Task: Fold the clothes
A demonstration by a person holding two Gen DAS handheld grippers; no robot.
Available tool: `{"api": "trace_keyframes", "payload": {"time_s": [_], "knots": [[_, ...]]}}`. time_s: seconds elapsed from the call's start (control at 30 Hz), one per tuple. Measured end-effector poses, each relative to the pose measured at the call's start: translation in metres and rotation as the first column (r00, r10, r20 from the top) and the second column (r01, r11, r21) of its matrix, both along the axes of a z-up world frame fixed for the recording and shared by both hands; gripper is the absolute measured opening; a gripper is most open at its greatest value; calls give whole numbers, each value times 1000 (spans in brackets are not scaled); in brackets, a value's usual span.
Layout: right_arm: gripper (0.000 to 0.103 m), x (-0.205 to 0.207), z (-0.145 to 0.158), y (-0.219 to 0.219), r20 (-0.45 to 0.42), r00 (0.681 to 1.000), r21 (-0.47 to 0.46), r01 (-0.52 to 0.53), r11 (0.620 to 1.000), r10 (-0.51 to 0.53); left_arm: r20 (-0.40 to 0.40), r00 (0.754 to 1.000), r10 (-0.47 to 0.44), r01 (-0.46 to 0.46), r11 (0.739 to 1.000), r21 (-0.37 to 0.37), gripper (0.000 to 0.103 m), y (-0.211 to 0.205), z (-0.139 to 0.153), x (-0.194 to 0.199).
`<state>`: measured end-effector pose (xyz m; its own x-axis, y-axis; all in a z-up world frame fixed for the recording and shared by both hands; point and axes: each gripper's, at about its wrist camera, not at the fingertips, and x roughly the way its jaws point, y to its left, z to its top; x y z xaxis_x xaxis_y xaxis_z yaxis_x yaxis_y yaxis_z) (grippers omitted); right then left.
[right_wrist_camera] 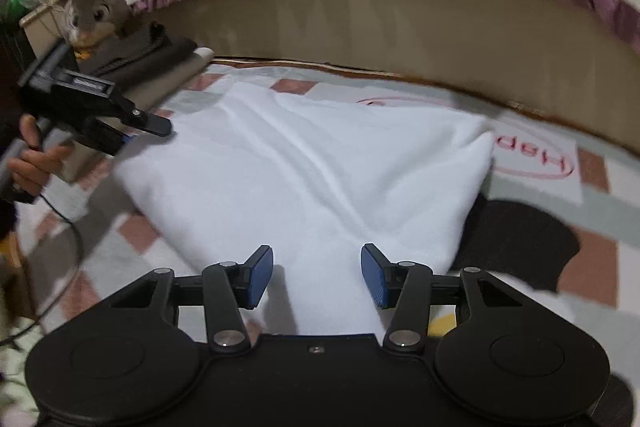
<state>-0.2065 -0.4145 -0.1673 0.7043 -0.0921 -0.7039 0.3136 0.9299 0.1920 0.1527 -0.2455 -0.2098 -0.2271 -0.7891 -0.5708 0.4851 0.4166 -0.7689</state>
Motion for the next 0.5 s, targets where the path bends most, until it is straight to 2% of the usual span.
{"api": "trace_keyframes", "payload": {"time_s": [0.03,0.07,0.17,0.23,0.33,0.5], "knots": [[54,1,-2,1,-6,1000,-7,-9,1000,9,-12,1000,-4,4,1000,-19,69,-5,-4,1],[54,2,-4,3,-12,1000,-15,-18,1000,18,-38,999,-8,6,999,-41,70,-8,-10,1],[56,4,-8,-2,-1,1000,6,-5,1000,5,-113,993,-34,20,993,-116,65,-11,-24,2],[56,5,-11,-5,1,1000,14,1,1000,-1,-97,993,-66,49,985,-168,3,-12,-14,-3],[56,6,-16,-7,-3,1000,15,4,1000,-4,50,998,-46,54,982,-181,3,5,19,-4],[55,10,-19,-10,-6,1000,15,3,1000,-3,227,974,25,-8,997,-72,3,33,41,-2]]}}
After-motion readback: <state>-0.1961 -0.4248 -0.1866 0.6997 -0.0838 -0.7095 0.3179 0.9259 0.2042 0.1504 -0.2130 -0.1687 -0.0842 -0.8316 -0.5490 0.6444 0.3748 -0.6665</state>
